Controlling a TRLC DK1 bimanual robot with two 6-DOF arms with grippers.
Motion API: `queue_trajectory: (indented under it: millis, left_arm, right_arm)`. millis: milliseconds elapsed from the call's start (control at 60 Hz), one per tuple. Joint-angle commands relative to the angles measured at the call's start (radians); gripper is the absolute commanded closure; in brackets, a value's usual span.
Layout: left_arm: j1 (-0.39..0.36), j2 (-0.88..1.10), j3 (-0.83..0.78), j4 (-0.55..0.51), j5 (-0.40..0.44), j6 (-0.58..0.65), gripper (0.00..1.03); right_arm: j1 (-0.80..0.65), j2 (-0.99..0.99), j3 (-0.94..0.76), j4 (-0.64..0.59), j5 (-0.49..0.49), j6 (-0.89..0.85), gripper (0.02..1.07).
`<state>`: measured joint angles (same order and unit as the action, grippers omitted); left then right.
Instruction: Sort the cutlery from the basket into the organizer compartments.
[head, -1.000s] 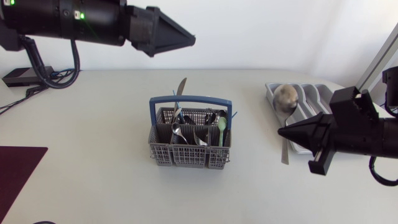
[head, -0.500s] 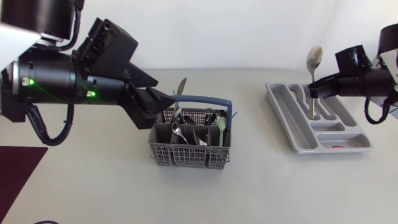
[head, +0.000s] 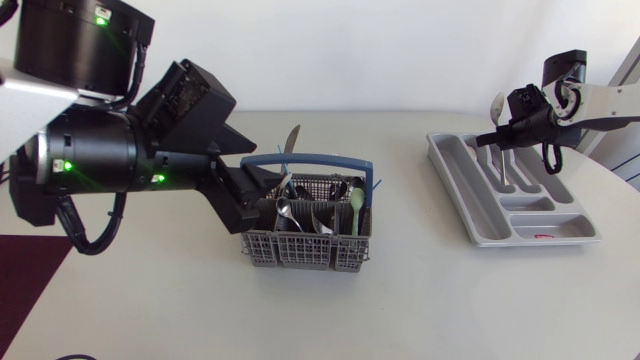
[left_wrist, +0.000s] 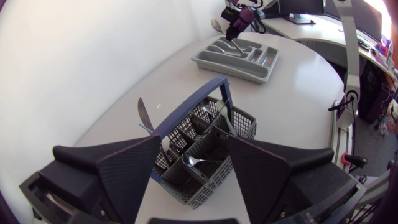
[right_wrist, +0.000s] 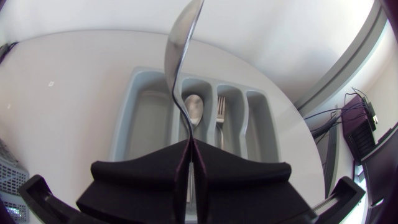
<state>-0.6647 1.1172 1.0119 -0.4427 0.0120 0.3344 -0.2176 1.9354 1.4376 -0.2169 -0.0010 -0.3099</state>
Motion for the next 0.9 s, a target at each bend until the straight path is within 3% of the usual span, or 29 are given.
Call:
queue_trajectory:
  millis: [0,483,883]
  left_arm:
    - [-0.009,-0.013,-0.035,0.015,-0.009,0.017,0.30]
    - [-0.012,-0.020,-0.039,-0.001,-0.010,0.025,0.30]
    - [-0.047,-0.030,-0.033,-0.013,-0.035,0.023,0.30]
  right_arm:
    - [0.009,0.073,0.084,-0.016,0.045,0.028,1.01]
    - [0.066,0.361,0.397,-0.240,0.231,0.078,1.01]
    - [0.066,0.450,0.457,-0.265,0.292,0.078,0.99]
